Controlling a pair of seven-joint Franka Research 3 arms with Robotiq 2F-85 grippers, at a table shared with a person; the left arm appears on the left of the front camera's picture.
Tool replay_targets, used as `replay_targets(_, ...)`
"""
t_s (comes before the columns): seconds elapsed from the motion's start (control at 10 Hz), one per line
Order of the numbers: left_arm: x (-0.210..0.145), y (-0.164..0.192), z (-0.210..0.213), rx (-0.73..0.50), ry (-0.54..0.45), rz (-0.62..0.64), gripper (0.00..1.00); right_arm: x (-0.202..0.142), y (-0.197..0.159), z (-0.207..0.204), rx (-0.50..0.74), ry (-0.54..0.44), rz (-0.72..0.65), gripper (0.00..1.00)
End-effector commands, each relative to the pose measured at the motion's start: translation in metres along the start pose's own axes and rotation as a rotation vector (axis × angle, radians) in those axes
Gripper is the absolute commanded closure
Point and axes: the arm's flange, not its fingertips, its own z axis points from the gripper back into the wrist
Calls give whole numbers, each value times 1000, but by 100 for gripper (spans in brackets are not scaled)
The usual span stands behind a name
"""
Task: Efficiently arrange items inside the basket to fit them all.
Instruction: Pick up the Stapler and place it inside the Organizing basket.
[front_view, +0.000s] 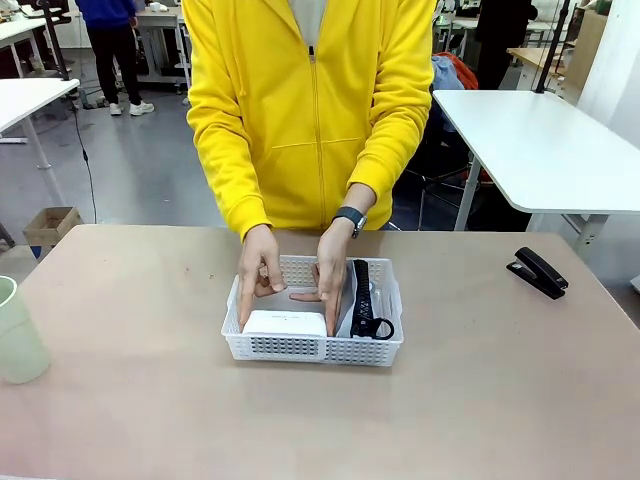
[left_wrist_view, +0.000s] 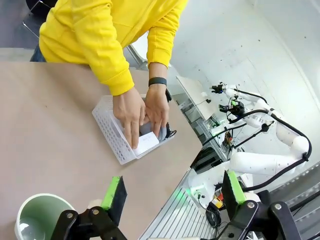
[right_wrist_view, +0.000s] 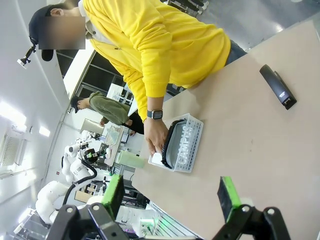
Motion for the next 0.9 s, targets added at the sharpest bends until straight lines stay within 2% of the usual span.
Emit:
replay_targets(0.0,2,-3,-1,-19,-17,4,0,1,0,0,18,-17,26,0)
replay_targets(0.8,2,-3,-1,-19,-17,4,0,1,0,0,18,-17,26,0)
